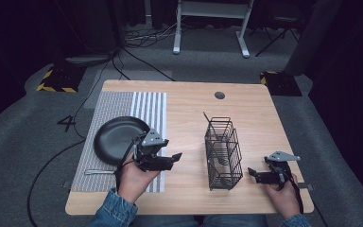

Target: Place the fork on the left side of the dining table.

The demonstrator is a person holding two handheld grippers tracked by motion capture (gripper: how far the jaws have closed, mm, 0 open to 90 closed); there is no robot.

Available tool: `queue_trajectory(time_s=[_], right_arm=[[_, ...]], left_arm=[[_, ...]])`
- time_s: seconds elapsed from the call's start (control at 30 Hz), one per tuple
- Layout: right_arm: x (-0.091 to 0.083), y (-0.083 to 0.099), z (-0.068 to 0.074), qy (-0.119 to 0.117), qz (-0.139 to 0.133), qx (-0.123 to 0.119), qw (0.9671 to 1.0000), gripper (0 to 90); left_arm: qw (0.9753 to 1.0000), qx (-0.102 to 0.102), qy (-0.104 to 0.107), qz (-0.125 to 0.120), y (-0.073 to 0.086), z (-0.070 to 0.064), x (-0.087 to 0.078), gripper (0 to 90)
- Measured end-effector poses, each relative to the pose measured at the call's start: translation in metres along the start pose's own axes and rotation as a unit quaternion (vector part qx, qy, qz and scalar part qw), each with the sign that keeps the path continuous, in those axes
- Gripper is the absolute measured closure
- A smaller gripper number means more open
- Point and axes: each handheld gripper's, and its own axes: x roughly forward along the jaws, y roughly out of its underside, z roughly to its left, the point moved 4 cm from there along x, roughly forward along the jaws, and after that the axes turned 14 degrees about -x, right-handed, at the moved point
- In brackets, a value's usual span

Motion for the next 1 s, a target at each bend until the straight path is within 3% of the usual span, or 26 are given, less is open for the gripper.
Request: queue_trajectory(time_s=[0.23, 0.37, 0.43, 0.67, 0.77, 1.0], right_arm=[[0.0, 0.0, 0.0, 0.003, 0.0, 0.002, 1.0, 9.5], [0.0, 0.0, 0.0, 0.003, 0.0, 0.002, 1.0, 9.6], [0.0, 0.0, 0.0, 0.005, 0.0, 0.002, 1.0, 10.1], [0.0, 0.0, 0.0, 0.006, -0.001, 0.002, 1.0, 10.5], [0.0, 0.0, 0.0, 0.006, -0.001, 0.002, 1.0, 10.8], [-0.001, 0.0, 0.0, 0.007, -0.002, 0.004, 1.0, 11.4]], left_arm=[[0.9986, -0.045, 0.028, -0.003, -0.021, 0.006, 0.002, 29.2], [0.9993, -0.03, 0.02, -0.007, -0.029, 0.005, 0.007, 27.6], [0.9997, -0.015, 0.017, -0.006, -0.037, 0.004, 0.013, 22.4], [0.9999, -0.005, 0.011, -0.009, -0.055, 0.006, 0.027, 19.6], [0.9998, 0.001, 0.009, -0.018, -0.063, 0.006, 0.032, 22.6], [0.9984, -0.012, 0.046, -0.029, -0.079, 0.012, 0.045, 33.5]])
